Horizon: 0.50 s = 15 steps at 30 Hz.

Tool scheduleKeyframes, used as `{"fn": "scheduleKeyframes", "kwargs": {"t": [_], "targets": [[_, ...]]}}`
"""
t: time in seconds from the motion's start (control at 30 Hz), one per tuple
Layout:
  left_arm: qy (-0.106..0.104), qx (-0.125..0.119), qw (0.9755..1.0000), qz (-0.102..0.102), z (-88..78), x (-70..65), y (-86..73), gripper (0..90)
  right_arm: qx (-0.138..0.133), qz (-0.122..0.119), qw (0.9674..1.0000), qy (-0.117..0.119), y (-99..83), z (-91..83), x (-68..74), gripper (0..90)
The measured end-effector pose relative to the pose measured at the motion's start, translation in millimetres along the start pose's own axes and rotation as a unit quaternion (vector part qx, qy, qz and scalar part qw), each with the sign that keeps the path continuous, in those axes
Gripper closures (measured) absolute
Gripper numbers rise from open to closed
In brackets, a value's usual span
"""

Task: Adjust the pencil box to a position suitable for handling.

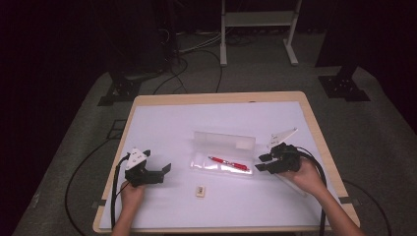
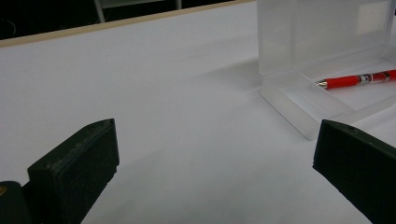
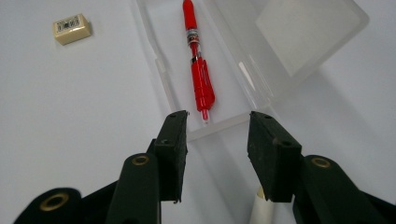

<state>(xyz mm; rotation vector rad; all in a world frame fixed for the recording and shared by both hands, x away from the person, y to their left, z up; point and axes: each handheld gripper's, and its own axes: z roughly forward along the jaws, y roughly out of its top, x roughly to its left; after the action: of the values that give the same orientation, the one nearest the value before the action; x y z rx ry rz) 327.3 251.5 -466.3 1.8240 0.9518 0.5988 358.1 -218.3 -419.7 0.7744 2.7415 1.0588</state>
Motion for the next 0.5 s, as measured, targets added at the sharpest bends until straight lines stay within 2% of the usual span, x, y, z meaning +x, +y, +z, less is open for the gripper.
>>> {"fn": "scheduleKeyframes", "kwargs": {"t": [0.5], "targets": [[0.0,0.0,1.0,0.001,-0.1,-0.1,0.0,0.0,0.003,0.015,0.9998,-0.013,-18.4,-8.9,-5.4,56.2]]}}
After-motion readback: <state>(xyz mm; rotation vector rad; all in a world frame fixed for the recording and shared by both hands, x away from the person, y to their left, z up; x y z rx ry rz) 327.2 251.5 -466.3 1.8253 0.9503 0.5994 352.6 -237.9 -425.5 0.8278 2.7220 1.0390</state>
